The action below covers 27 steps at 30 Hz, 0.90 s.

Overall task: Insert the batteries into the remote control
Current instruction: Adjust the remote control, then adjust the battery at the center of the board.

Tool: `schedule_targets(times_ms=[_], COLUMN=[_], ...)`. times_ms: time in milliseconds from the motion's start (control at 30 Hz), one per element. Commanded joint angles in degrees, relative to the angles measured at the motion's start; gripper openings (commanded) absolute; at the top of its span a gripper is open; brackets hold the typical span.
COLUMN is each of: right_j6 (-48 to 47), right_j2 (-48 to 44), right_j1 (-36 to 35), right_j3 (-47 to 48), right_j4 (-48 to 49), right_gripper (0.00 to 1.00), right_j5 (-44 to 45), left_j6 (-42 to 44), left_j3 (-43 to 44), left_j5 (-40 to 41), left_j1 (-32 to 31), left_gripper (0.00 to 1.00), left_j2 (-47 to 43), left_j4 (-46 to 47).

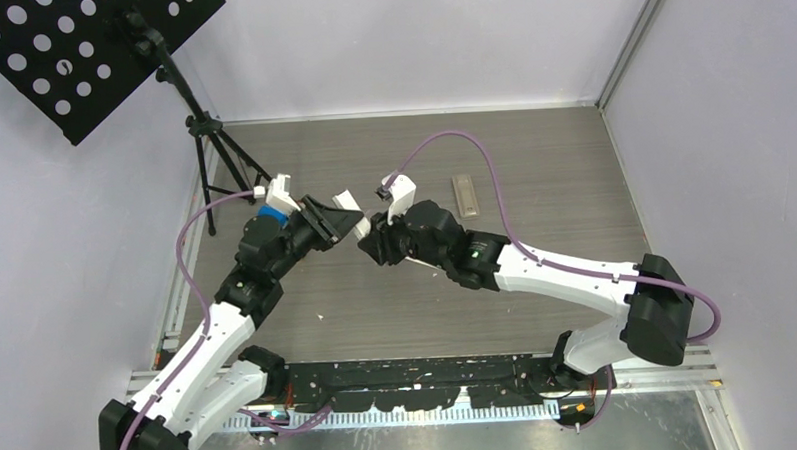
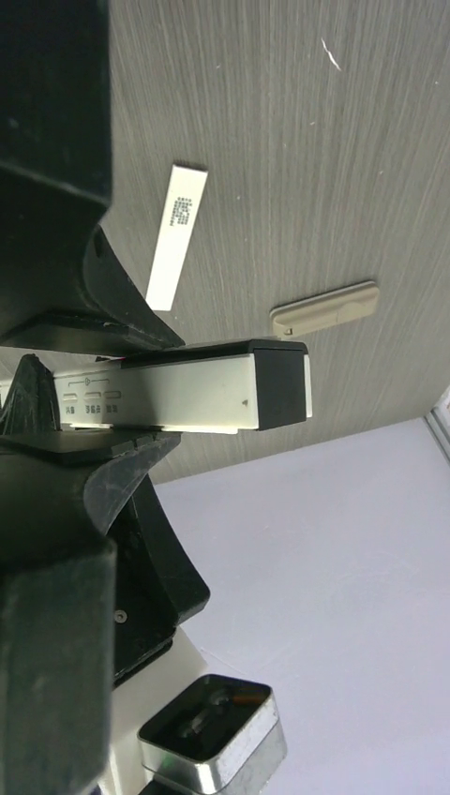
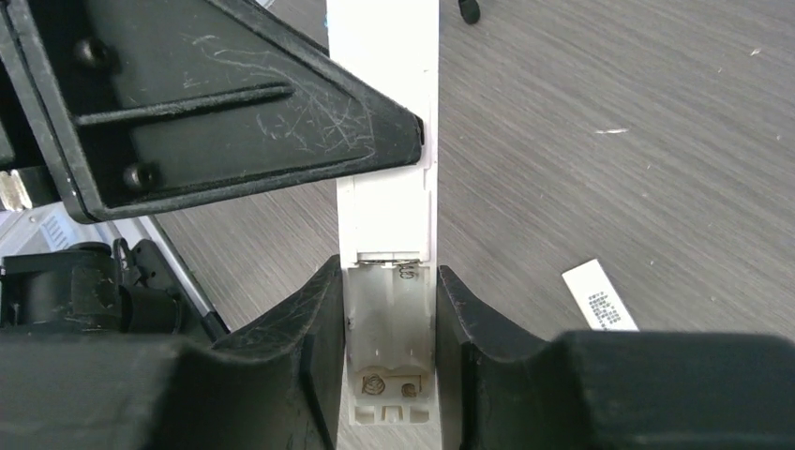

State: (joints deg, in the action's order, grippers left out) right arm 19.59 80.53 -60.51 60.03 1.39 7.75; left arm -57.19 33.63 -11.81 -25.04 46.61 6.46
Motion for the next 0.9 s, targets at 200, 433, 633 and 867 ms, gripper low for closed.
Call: schedule_targets(times_ms=[200,433,633,867], right_j6=[3.08,12.05,20.06,22.24], right_j2=[-7.27,-18.66,-17.05,-12.59], right_j1=[0.58,6.0,18.72,29.1], right_j3=[4.2,-2.51,-5.28,-9.24], right_j4=[-15.16,-29.26,-41.16,-43.86], right_gripper=[0.72,0.76,0.66,0.65], right_j5=[-8.86,8.0,17.09,18.56], left_j6=[15.63,19.68,20.61,20.35], left_j3=[0.14,-1.81,-2.46,-2.7], left_j5=[-0.33,-4.82,-11.5,-17.9], left_j1=[0.16,0.16,0.16,0.16], left_gripper=[0.0,0.0,0.0,0.0], left_j2=[-0.76,-2.58,-2.63,-1.85], left_j4=[-2.19,-0.46,1.41,3.73])
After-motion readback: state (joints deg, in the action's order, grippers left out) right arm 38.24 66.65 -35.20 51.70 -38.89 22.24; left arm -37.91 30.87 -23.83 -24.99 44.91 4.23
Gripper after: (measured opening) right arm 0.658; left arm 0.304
